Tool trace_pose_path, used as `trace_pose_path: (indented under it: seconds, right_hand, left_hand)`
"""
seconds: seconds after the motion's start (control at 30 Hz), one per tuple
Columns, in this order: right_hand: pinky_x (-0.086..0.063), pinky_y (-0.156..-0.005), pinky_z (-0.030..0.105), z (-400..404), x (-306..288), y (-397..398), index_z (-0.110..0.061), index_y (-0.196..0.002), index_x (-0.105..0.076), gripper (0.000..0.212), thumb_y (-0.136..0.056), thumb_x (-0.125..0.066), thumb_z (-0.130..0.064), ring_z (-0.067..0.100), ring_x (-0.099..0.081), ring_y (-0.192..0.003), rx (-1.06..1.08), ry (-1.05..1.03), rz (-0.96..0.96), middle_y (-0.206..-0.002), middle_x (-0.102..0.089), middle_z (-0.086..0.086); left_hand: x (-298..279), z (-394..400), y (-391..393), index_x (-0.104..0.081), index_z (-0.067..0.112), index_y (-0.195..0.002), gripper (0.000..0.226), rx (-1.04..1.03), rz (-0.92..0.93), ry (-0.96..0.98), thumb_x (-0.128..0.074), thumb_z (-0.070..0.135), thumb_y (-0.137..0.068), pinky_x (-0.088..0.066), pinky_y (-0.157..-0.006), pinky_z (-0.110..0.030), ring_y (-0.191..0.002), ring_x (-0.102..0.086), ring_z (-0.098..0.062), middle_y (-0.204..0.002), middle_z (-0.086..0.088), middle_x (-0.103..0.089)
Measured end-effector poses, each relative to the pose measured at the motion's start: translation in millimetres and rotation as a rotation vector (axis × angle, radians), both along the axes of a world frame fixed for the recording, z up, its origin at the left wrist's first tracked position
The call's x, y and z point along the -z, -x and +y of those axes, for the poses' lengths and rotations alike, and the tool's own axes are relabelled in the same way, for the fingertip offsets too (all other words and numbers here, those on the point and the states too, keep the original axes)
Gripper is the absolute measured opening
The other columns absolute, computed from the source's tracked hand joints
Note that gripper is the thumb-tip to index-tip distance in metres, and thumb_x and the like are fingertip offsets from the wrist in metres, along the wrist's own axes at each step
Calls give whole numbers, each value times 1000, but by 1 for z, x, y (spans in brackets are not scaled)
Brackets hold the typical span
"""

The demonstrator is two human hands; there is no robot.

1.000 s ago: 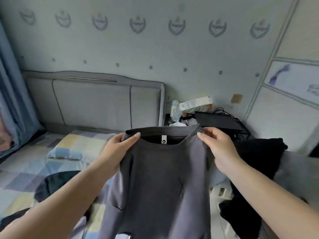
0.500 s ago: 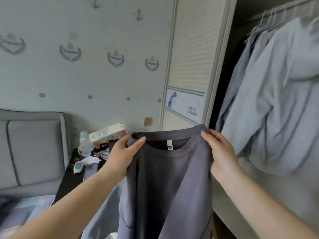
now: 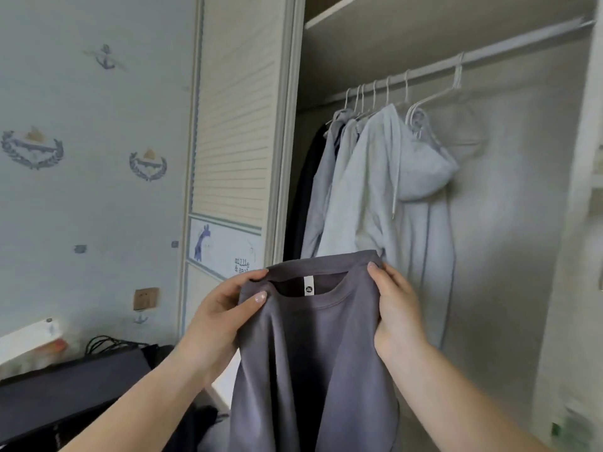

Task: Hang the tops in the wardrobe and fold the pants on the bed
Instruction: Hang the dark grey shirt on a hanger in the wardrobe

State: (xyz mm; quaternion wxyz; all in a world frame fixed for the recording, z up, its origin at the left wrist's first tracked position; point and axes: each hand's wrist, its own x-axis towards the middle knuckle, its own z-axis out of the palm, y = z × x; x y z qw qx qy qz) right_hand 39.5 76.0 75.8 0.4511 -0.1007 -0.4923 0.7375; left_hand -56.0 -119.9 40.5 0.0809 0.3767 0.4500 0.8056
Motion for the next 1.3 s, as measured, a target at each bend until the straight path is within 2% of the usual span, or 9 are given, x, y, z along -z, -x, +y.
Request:
trace_pose_path:
  seconds: [0.13,0.27,0.37,0.5,0.67,0.9,1.07,1.23,1.3]
  right_hand:
    - [-50,-96,41,37,-19,18,-19,-108,-68,20,-88,-66,-18,20,-66,-102,106,9,21,-106,-71,4]
    - [-56,-73,31,85,-58,42,-19,-100,-69,13,-90,-63,-16,16,-69,-80,260,-5,114,-90,-74,2]
    - [-56,-80,32,117,-87,58,-17,-105,-68,17,-89,-62,-16,18,-68,-87,397,-53,137,-97,-72,4]
    - [-53,-69,24,154,-122,75,-19,-96,-70,10,-87,-65,-19,9,-67,-75,567,-258,63,-88,-72,-3]
    - [-52,-65,25,198,-160,73,-20,-86,-68,2,-86,-67,-19,12,-65,-71,658,-362,-82,-81,-71,-1]
    - [-43,-58,21,246,-214,62,-18,-83,-65,4,-85,-67,-19,11,-58,-68,869,-655,-505,-77,-64,-2]
    - [-48,-87,33,262,-269,72,-13,-100,-67,20,-87,-64,-27,18,-59,-91,931,-881,-674,-93,-63,1]
    - [-40,-84,31,264,-325,108,-2,-109,-64,53,-91,-52,-50,29,-55,-99,967,-975,-629,-104,-63,12]
    - [-37,-83,29,271,-336,130,-4,-92,-63,51,-92,-48,-53,27,-52,-100,955,-1016,-666,-103,-55,11]
  left_hand:
    - [-22,44,33,-74,22,-89,20,-86,174,58,-71,18,-70,-53,-69,-16,-85,-69,-10,-93,-2,-74]
    - [-70,103,89,-70,13,-82,4,-140,348,25,-70,10,-80,-49,-66,-11,-76,-65,-4,-83,1,-72]
    - [-103,142,122,-69,10,-84,6,-106,389,-30,-69,15,-83,-48,-65,-10,-73,-63,-3,-80,0,-70]
    - [-141,193,161,-70,14,-86,5,24,349,-69,-67,17,-86,-50,-67,-15,-78,-64,-6,-81,2,-71]
    - [-173,255,184,-69,15,-102,17,256,136,-184,-62,7,-89,-53,-74,-18,-98,-66,-12,-109,0,-69]
    - [-201,322,185,-69,21,-85,11,263,97,-348,-66,10,-87,-53,-63,-17,-77,-68,-7,-83,2,-74]
    - [-228,358,187,-70,30,-78,19,238,123,-398,-66,15,-88,-51,-69,-25,-79,-69,-9,-84,4,-74]
    - [-235,385,181,-72,28,-80,18,265,162,-381,-66,12,-87,-51,-76,-28,-83,-66,-13,-85,1,-73]
    - [-235,393,181,-72,22,-84,13,278,163,-385,-67,10,-86,-48,-72,-23,-79,-66,-8,-83,2,-73]
